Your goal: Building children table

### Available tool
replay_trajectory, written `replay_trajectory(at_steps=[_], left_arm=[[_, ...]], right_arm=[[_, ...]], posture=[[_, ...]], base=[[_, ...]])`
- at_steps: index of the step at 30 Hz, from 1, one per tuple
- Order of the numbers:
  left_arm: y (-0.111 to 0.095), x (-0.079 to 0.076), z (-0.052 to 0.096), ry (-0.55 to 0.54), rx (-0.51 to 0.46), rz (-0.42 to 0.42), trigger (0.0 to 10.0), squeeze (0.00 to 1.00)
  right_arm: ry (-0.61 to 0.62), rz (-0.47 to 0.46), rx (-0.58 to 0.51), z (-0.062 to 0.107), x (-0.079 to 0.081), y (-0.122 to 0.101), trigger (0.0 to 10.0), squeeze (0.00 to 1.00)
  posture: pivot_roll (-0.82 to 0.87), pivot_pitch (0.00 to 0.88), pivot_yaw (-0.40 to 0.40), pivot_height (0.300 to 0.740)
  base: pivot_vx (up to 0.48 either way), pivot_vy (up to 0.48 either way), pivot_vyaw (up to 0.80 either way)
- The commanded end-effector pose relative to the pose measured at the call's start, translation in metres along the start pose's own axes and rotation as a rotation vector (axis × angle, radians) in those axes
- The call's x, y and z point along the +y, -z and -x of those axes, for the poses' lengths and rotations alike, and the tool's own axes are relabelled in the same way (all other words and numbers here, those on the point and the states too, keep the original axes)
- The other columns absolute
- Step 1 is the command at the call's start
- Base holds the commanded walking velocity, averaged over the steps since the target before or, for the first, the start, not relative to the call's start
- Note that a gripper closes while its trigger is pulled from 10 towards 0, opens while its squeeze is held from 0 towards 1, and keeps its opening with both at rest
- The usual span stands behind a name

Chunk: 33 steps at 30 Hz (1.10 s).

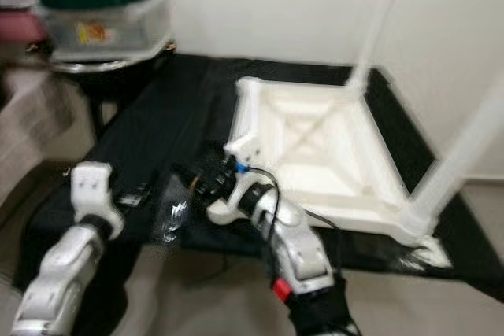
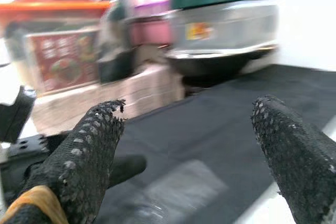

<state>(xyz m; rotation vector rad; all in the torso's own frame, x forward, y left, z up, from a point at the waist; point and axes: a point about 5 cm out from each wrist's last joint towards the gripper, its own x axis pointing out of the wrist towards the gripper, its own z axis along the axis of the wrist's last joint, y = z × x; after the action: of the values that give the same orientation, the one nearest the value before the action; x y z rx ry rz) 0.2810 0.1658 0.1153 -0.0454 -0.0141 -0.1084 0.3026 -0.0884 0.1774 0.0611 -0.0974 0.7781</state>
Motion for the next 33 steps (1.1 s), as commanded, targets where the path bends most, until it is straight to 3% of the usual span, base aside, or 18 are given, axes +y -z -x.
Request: replay_trajectory(at_steps=[1, 6, 9, 12, 17, 20, 33], left_arm=[[0.001, -0.002, 0.0, 0.016, -0.002, -0.017, 10.0, 0.0], [0.005, 0.003, 0.003, -0.006, 0.002, -0.043, 10.0, 0.0], [0.011, 0.02, 0.008, -0.12, 0.005, -0.039, 10.0, 0.0], [0.014, 0.029, 0.01, -0.168, 0.017, -0.009, 10.0, 0.0], [0.015, 0.031, 0.011, -0.177, 0.02, 0.0, 10.0, 0.0], [0.019, 0.031, 0.008, -0.142, 0.038, -0.006, 10.0, 0.0], [0.021, 0.03, 0.005, -0.116, 0.044, -0.002, 10.0, 0.0]], right_arm=[[0.012, 0.005, 0.008, 0.001, -0.001, 0.003, 10.0, 0.0], [0.042, 0.022, 0.014, 0.002, -0.004, 0.008, 10.0, 0.0], [0.132, 0.03, 0.092, 0.009, -0.005, 0.041, 10.0, 0.0], [0.161, 0.007, 0.132, 0.013, 0.0, 0.06, 10.0, 0.0], [0.164, -0.001, 0.141, 0.014, 0.002, 0.065, 10.0, 0.0], [0.205, -0.08, 0.131, 0.01, -0.007, 0.065, 10.0, 0.0], [0.205, -0.066, 0.13, 0.007, -0.006, 0.07, 10.0, 0.0]], posture=[[-0.01, 0.0, 0.038, 0.74], [-0.03, 0.0, 0.045, 0.74], [-0.03, 0.0, 0.061, 0.74], [-0.03, 0.0, 0.066, 0.74], [-0.03, 0.0, 0.066, 0.74], [-0.03, 0.0, 0.085, 0.74], [-0.04, 0.0, 0.082, 0.74]], base=[[0.0, 0.0, -0.8], [0.0, 0.0, -0.32], [0.0, 0.0, 0.0], [0.0, 0.0, 0.0], [0.0, 0.0, 0.0], [0.0, 0.0, 0.0], [0.0, 0.0, 0.0]])
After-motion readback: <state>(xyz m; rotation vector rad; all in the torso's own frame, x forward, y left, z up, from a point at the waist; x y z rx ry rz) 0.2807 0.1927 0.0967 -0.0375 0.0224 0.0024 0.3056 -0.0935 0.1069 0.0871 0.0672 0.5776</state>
